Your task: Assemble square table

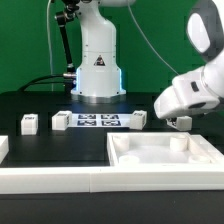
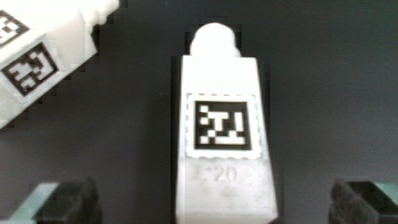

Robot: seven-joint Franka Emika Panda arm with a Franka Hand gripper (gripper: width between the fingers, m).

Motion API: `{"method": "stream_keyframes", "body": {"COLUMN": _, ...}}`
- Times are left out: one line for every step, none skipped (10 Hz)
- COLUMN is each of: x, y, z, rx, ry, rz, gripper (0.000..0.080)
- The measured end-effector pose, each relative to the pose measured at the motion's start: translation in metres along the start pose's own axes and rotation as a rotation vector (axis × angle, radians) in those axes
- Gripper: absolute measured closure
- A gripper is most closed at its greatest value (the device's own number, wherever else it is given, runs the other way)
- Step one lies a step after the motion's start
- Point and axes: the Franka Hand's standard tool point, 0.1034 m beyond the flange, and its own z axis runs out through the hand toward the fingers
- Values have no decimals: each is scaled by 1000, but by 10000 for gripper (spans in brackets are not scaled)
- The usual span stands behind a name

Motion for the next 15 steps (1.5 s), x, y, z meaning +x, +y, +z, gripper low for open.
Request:
{"method": "stream_keyframes", "body": {"x": 3, "y": 0, "z": 3, "rx": 3, "ry": -31, "rz": -2, "gripper": 150}}
{"method": "stream_keyframes", "body": {"x": 7, "y": -1, "z": 4, "rx": 5, "ry": -16, "rz": -2, "gripper": 150}}
{"method": "stream_keyframes", "body": {"x": 7, "y": -1, "z": 5, "rx": 4, "ry": -12, "rz": -3, "gripper": 150}}
{"method": "stream_keyframes", "body": {"x": 8, "y": -2, "z": 9, "rx": 4, "ry": -13, "rz": -4, "gripper": 150}}
{"method": "stream_keyframes", "body": {"x": 9, "y": -3, "z": 11, "rx": 3, "ry": -10, "rz": -5, "gripper": 150}}
{"method": "stream_keyframes", "body": {"x": 8, "y": -4, "z": 14, "rx": 1, "ry": -12, "rz": -2, "gripper": 150}}
{"method": "stream_keyframes", "body": {"x": 8, "y": -5, "z": 17, "rx": -1, "ry": -9, "rz": -2, "gripper": 150}}
{"method": "stream_keyframes", "body": {"x": 8, "y": -7, "z": 18, "rx": -4, "ry": -11, "rz": -3, "gripper": 150}}
{"method": "stream_keyframes", "body": {"x": 8, "y": -8, "z": 18, "rx": -5, "ry": -11, "rz": -3, "gripper": 150}}
{"method": "stream_keyframes", "body": {"x": 8, "y": -8, "z": 18, "rx": -5, "ry": -11, "rz": -6, "gripper": 160}}
{"method": "stream_keyframes", "body": {"x": 8, "y": -8, "z": 18, "rx": -5, "ry": -10, "rz": -6, "gripper": 160}}
{"method": "stream_keyframes", "body": {"x": 8, "y": -7, "z": 18, "rx": -4, "ry": -10, "rz": -5, "gripper": 344}}
{"method": "stream_keyframes", "body": {"x": 8, "y": -7, "z": 18, "rx": -4, "ry": -10, "rz": -5, "gripper": 481}}
{"method": "stream_keyframes", "body": {"x": 8, "y": -7, "z": 18, "rx": -4, "ry": -9, "rz": -5, "gripper": 481}}
{"method": "stream_keyframes", "body": {"x": 8, "y": -7, "z": 18, "rx": -3, "ry": -9, "rz": -5, "gripper": 510}}
